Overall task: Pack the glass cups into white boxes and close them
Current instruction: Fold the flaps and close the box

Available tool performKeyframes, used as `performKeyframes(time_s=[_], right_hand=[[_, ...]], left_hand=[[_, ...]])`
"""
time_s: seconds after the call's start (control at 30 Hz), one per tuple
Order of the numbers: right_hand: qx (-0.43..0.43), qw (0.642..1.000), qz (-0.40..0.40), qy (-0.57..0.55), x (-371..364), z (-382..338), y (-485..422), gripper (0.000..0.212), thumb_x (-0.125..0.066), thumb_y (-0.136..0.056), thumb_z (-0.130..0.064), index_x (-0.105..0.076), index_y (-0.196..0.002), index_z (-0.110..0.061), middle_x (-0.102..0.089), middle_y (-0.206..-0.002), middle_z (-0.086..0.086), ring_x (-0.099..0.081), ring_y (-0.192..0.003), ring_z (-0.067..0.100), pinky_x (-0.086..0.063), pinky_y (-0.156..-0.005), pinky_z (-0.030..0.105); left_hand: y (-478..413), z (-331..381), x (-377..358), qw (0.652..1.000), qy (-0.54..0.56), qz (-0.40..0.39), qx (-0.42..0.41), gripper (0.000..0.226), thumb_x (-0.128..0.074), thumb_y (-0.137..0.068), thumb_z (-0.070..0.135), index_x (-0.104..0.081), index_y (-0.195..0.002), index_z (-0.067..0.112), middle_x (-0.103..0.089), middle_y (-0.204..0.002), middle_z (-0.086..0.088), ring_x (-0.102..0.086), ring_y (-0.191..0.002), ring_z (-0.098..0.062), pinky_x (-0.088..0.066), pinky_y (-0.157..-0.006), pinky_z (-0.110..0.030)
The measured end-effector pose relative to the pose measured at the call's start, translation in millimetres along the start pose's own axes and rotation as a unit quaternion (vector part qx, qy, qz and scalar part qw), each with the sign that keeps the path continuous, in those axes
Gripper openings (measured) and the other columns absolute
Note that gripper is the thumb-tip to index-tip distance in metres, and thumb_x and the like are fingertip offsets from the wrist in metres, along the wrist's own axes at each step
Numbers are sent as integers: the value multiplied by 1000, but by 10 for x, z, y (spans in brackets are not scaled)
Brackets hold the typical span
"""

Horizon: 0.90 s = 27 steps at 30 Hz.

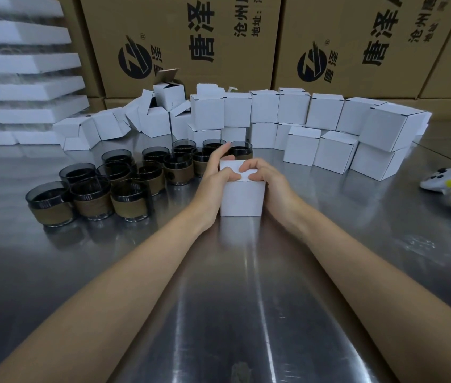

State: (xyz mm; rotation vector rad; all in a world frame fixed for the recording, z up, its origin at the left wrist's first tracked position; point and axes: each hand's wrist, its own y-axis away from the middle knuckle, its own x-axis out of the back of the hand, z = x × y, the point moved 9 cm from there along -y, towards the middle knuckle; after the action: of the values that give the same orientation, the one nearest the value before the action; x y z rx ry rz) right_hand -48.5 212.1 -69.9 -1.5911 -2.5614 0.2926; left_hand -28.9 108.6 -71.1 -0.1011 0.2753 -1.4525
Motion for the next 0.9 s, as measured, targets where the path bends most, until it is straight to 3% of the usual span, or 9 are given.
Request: performKeyframes(time_s=[0.13,0.33,0.4,0.47,0.53,0.6,0.67,0.8,0.9], right_hand=[[8,999,-31,-40,-3,56,38,22,-48,-78,-27,-58,-96,-22,-64,-105,-4,-58,-97,16,-41,-86,33],[11,1000,-3,13,13,4,16,25,-47,-76,-25,-57,-99,-25,-61,-114,0,-57,-102,18,-40,-89,35],[8,1000,5,20,48,42,44,26,-53,-79,-34,-56,-104,-29,-61,-117,-1,-57,-103,13,-41,-93,28],[17,995,-22,91,33,56,79,36,-62,-80,-44,-51,-114,-36,-56,-126,-9,-54,-109,-2,-39,-91,10],[38,985,-21,167,73,46,67,41,-70,-84,-36,-49,-119,-37,-49,-134,-6,-51,-118,3,-40,-96,14],[66,976,43,202,253,-19,38,44,-73,-86,-23,-50,-122,-30,-48,-136,3,-52,-121,17,-43,-104,33],[71,963,101,239,472,-39,15,51,-71,-88,-21,-47,-133,-23,-47,-141,5,-48,-128,22,-38,-110,42],[44,930,182,317,795,-3,17,83,-68,-88,-40,-16,-153,-35,-11,-163,2,-13,-149,16,-17,-117,32],[126,860,263,418,819,-230,83,78,-67,-87,-44,-25,-151,-31,-25,-157,-2,-20,-144,15,-26,-107,29]], left_hand=[[24,-44,-2,1000,-6,2,15,64,-53,-64,23,-48,-127,33,-52,-126,8,-56,-108,-7,-45,-87,-22],[13,1,-4,1000,-19,12,9,66,-52,-67,21,-46,-133,27,-50,-132,5,-52,-117,-12,-43,-100,-28],[20,-14,18,1000,-19,23,7,65,-55,-75,20,-42,-139,24,-47,-139,2,-50,-121,-13,-41,-104,-30],[44,-43,35,999,-29,30,6,64,-60,-82,22,-38,-142,24,-47,-138,4,-49,-121,-8,-40,-103,-26],[55,-56,62,998,-32,44,-4,57,-60,-92,20,-37,-143,24,-48,-133,9,-49,-120,-4,-40,-101,-21],[39,-83,104,998,-31,60,-1,56,-60,-94,25,-35,-145,23,-44,-138,10,-42,-131,-6,-35,-110,-28],[25,-104,122,997,-36,65,10,59,-61,-94,32,-35,-145,23,-37,-149,5,-35,-138,-9,-27,-118,-35],[23,-113,98,997,-49,56,18,51,-58,-95,34,-40,-142,26,-39,-148,4,-36,-137,-8,-26,-118,-37],[19,-136,87,997,-49,57,30,43,-56,-96,33,-46,-138,24,-45,-143,7,-41,-131,-5,-29,-117,-36]])
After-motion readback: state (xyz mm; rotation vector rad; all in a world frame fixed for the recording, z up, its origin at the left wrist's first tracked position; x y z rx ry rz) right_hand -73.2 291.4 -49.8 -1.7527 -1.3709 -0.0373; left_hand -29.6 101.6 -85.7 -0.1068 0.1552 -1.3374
